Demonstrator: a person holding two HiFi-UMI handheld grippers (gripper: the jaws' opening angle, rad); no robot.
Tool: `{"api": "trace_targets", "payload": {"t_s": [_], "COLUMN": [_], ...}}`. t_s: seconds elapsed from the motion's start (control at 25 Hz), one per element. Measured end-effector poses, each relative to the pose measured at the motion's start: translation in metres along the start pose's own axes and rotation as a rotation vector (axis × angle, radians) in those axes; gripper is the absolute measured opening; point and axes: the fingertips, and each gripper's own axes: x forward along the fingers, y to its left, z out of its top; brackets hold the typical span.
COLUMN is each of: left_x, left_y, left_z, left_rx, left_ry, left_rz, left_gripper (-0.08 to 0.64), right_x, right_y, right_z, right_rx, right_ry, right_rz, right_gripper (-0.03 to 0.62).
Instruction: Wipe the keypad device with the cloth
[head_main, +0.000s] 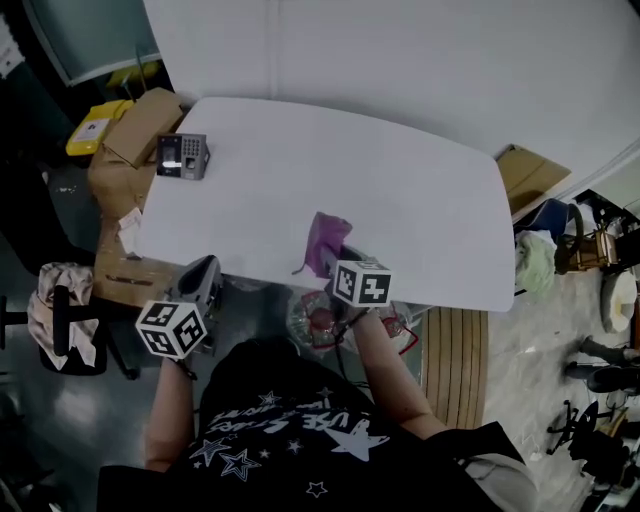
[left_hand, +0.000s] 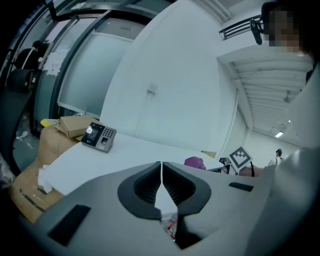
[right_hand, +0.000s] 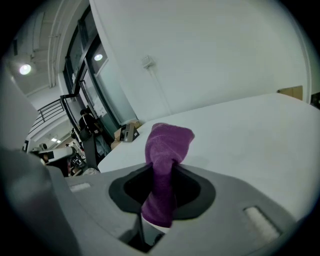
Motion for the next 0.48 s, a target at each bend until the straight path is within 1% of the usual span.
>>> {"api": "trace_targets", "payload": {"t_s": [0.08,0.2,0.36,0.48], "left_x": [-0.002,-0.001,-0.006,-0.024], "left_y": [0.004,0.007,0.003,0.004], "left_z": [-0.002,-0.006,-0.013,-0.023], "left_rx": [-0.009,-0.019,-0.037,-0.058], "left_ry": [0.002,0.008,0.007,0.013], "left_rz": [0.004,-0.002,-0.023,-0.03], "left_gripper": [0.017,0.017,0.017,0.017], "right_x": [0.005,0.01,0.009,-0.001], "right_y": [0.008,0.017,0.022,0.033], "right_z": [-0.007,-0.016,-0.025,-0.03], "right_rx": [-0.02,-0.017,-0.017,-0.019], "right_ry": [0.013,0.035,0.056,0.051], "right_rz": [0.01,0.02,0.006,-0.012], "right_gripper": [0.097,0.097,0.097,0.098]}}
